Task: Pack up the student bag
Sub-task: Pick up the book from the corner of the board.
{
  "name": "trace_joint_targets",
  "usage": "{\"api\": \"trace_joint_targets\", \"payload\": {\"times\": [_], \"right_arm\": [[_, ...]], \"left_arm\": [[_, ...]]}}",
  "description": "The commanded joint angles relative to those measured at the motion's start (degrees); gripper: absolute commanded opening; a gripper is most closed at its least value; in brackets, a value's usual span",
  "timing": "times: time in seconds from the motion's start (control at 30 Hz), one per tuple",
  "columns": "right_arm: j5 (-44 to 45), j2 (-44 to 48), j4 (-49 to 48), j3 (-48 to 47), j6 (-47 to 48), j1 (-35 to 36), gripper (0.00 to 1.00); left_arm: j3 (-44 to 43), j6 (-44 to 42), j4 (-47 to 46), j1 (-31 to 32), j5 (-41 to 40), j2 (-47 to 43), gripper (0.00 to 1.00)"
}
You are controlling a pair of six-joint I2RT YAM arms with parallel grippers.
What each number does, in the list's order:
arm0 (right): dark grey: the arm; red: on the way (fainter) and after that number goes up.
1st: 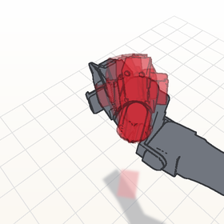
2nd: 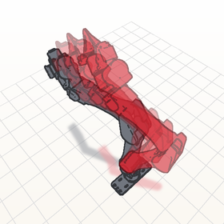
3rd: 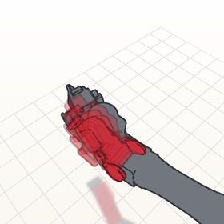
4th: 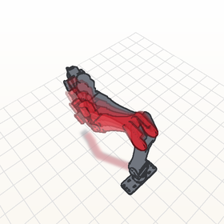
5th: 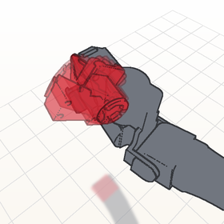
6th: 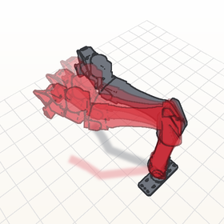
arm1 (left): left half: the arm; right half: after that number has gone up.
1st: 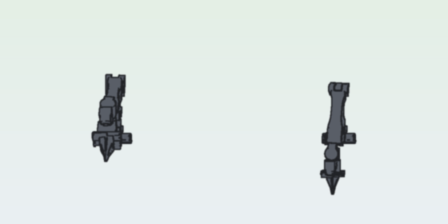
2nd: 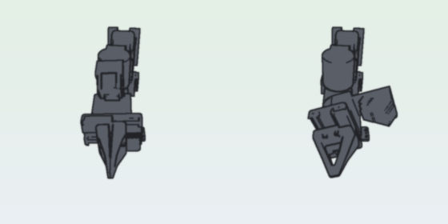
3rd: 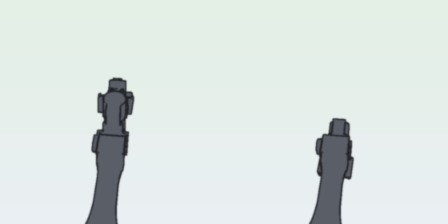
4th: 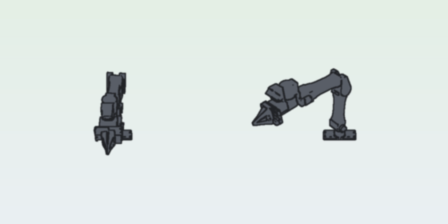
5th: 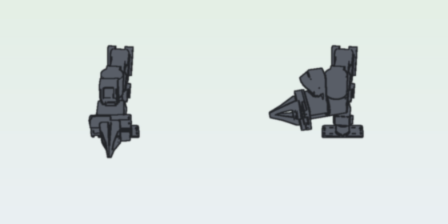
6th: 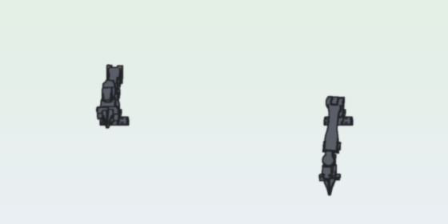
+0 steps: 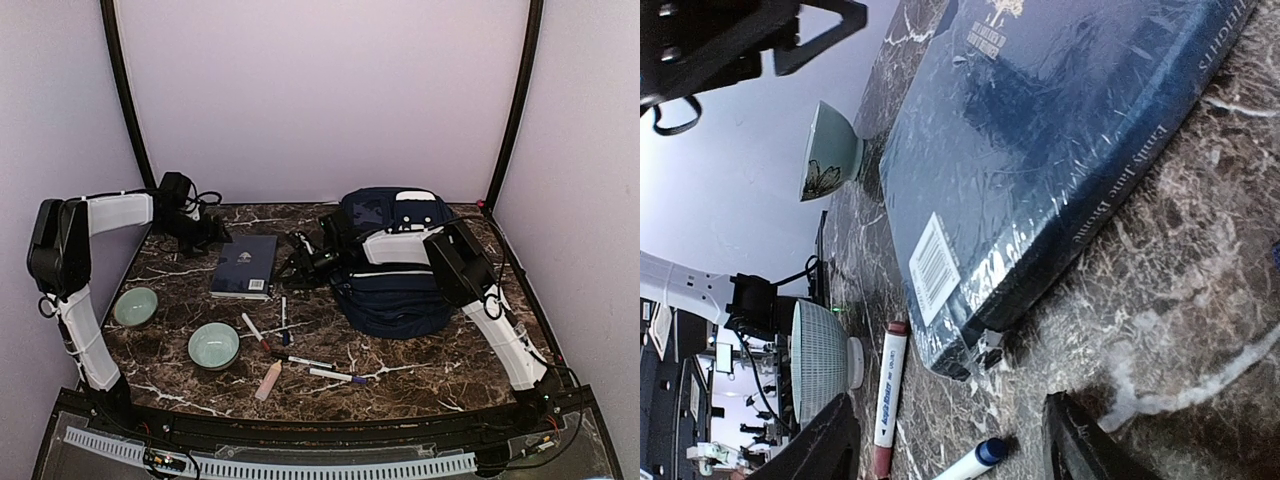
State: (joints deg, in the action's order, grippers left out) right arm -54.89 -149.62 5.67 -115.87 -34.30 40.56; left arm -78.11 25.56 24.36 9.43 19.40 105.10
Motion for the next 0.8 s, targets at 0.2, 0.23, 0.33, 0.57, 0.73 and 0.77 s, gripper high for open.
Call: {"api": "trace_joint_targets", "payload": {"times": [0.2, 0.23, 0.33, 0.57, 0.73, 0.77], "right_arm": [[6.7, 0.6, 5.3, -0.1, -0.9, -0.7, 0.63], [6.7, 0.3, 5.1, -0.3, -1.1, -0.7, 0.63], [6.4, -1.1, 4.7, -1.2, -1.4, -0.7, 0.63], [7.1, -3.9, 4.8, -3.4, -0.6, -0.7, 0.63], [6.6, -6.3, 3.4, -4.0, -1.0, -0.7, 0.64], [6.3, -6.7, 3.2, -3.9, -1.3, -0.7, 0.64]], "left_arm": [[0.5, -4.7, 1.9, -6.3, 16.0, 8.7, 0.83], [0.6, -4.7, 1.7, -6.4, 17.1, 9.3, 0.83], [1.0, -4.3, 1.6, -6.4, 18.0, 11.2, 0.83], [3.4, -1.6, 0.6, -5.6, 22.3, 14.6, 0.82], [8.5, 6.2, -11.5, -4.0, 32.9, 13.5, 0.82], [9.5, 8.3, -14.4, -3.6, 34.3, 13.0, 0.82]]}}
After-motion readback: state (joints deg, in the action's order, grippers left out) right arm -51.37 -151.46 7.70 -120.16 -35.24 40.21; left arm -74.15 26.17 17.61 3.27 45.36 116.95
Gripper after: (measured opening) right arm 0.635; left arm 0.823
